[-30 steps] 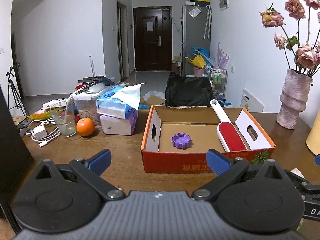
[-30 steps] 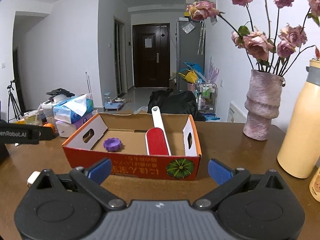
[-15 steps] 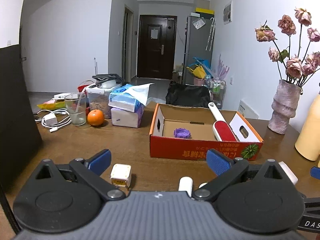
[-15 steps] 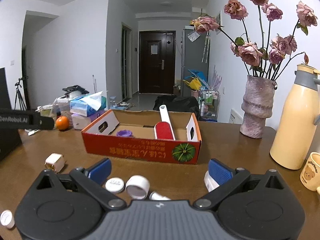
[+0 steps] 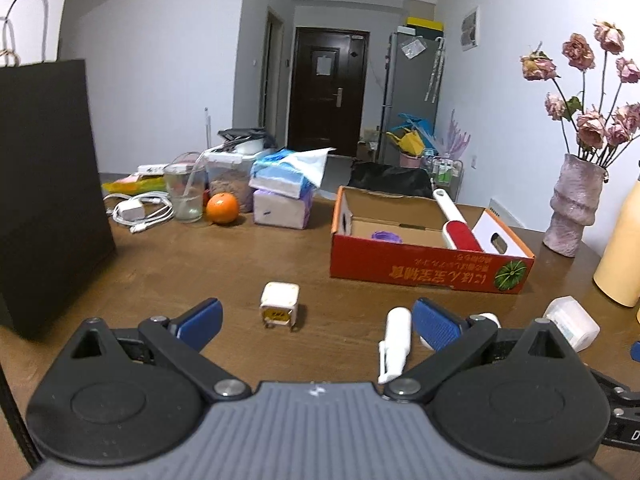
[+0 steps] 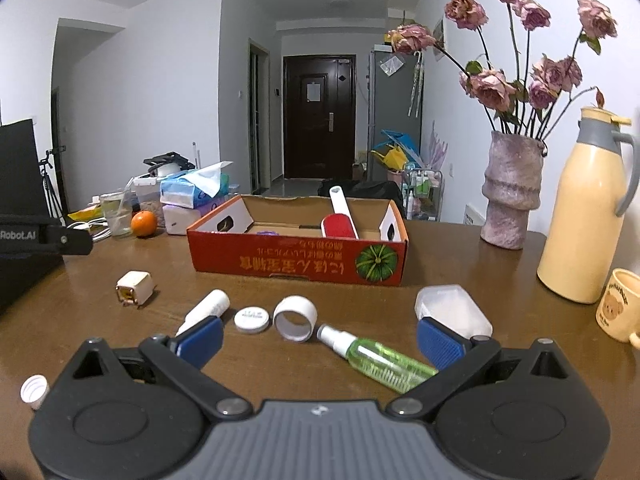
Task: Organize rigid objects
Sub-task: 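Withdraw both tools from the box back toward the remaining table items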
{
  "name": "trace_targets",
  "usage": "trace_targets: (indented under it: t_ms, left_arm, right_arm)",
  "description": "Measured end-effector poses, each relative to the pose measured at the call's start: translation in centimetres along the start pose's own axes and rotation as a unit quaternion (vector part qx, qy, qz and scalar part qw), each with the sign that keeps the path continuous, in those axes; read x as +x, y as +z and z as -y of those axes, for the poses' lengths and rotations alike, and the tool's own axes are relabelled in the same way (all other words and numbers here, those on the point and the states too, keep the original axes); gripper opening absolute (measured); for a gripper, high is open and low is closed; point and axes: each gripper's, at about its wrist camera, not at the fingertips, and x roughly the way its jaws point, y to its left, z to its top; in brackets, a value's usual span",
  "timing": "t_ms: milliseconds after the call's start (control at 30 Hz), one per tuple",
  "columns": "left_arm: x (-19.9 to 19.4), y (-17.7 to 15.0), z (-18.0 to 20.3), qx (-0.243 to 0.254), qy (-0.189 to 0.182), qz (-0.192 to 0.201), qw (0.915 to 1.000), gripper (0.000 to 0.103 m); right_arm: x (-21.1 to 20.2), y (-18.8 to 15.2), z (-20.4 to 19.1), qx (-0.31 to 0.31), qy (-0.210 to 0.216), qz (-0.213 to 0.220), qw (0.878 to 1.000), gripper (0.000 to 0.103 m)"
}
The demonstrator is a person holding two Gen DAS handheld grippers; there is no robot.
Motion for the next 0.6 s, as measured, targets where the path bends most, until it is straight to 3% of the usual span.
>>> trace_targets:
  t_ms: [600]
  left_arm:
    - [-1.2, -4.6, -2.2, 0.012, 0.002, -0.015, 0.9998, 0.103]
  right_arm:
    - [-2.1, -3.3, -0.1, 0.004, -0.01, 0.003, 1.0, 0.103]
